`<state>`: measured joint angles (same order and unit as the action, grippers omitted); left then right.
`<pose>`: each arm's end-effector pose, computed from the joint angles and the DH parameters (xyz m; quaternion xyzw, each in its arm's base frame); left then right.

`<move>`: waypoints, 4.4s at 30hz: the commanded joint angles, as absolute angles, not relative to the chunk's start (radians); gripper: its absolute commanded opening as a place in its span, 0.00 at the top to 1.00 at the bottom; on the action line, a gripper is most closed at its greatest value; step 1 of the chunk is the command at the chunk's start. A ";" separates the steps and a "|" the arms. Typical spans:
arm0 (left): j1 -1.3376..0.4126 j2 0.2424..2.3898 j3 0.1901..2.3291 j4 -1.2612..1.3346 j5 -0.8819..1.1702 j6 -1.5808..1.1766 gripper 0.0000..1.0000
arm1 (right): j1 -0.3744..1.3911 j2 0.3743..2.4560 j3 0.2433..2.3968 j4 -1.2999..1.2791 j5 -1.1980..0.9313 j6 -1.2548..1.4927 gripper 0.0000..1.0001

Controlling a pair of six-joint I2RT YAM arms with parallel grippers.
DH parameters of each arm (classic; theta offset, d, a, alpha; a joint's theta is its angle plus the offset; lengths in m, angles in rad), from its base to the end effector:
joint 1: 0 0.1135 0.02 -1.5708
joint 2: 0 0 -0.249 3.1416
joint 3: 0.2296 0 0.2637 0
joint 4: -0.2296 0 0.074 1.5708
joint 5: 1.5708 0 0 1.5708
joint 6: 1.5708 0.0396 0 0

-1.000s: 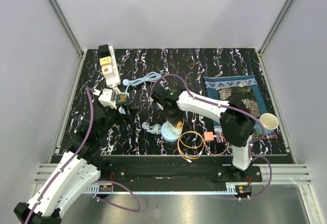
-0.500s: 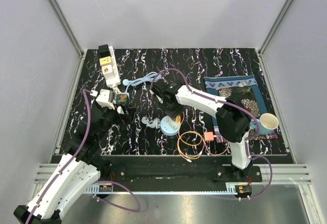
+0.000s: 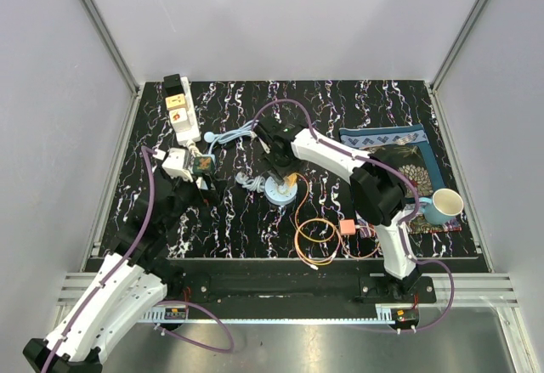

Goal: Insert the plug
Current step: Insert the plug into the socket, then adjust the plug at the socket.

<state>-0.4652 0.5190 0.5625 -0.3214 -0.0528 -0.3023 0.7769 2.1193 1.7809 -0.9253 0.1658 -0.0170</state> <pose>0.1501 -0.0730 0.2770 0.0491 0.7966 -0.2059 0.5662 0.3227 0.3081 0.1896 -0.3691 0.9132 -0.0195 0.1719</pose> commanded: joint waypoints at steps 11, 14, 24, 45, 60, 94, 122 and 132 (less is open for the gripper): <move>-0.468 0.551 0.563 -0.279 -0.012 -0.284 0.01 | 0.758 1.722 1.800 -0.976 0.193 0.112 0.14; -0.466 0.563 0.569 -0.275 -0.006 -0.279 0.01 | 0.759 1.611 1.643 -0.913 0.112 0.075 0.17; -0.466 0.385 0.597 -0.318 -0.228 -0.284 0.01 | 0.937 1.610 1.532 -0.825 0.107 -0.234 0.27; -0.466 0.242 0.623 -0.489 -0.291 -0.301 0.01 | 0.963 2.097 1.763 -0.902 0.210 -0.313 0.68; -0.466 0.249 0.609 -0.488 -0.267 -0.301 0.01 | 0.963 2.100 1.747 -0.887 0.270 -0.273 0.69; -0.466 0.373 0.623 -0.457 -0.121 -0.325 0.01 | 0.733 1.757 1.521 -0.678 0.453 0.131 1.00; -0.472 0.525 0.626 -0.422 0.080 -0.373 0.01 | 0.586 1.698 1.092 -0.278 -0.057 0.233 0.61; -0.472 0.476 0.646 -0.480 0.048 -0.376 0.01 | 0.571 1.824 1.144 -0.210 -0.060 0.204 0.72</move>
